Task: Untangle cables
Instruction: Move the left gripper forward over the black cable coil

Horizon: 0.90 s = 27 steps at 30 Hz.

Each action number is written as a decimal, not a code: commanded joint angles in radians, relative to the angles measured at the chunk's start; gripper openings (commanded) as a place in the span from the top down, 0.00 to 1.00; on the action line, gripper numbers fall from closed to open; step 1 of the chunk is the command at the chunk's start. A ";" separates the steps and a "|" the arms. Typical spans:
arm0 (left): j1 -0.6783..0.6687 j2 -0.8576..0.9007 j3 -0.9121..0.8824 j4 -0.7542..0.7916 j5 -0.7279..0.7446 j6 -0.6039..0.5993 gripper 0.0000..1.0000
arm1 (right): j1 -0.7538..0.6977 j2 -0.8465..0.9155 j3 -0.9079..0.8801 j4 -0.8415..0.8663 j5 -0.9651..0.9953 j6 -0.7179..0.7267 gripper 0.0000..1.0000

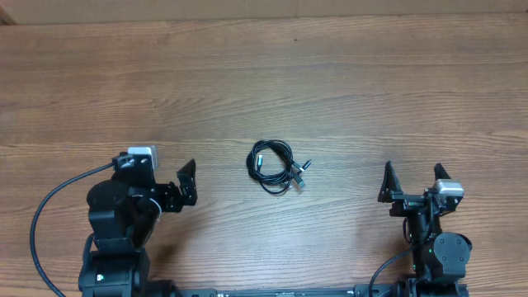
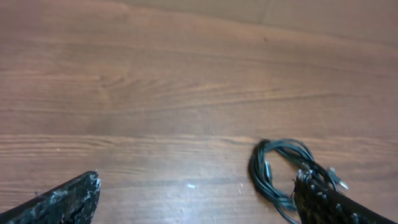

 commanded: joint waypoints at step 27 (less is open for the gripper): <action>-0.275 0.221 0.115 -0.018 -0.018 -0.072 0.00 | 0.005 -0.007 -0.010 0.006 0.003 -0.002 0.00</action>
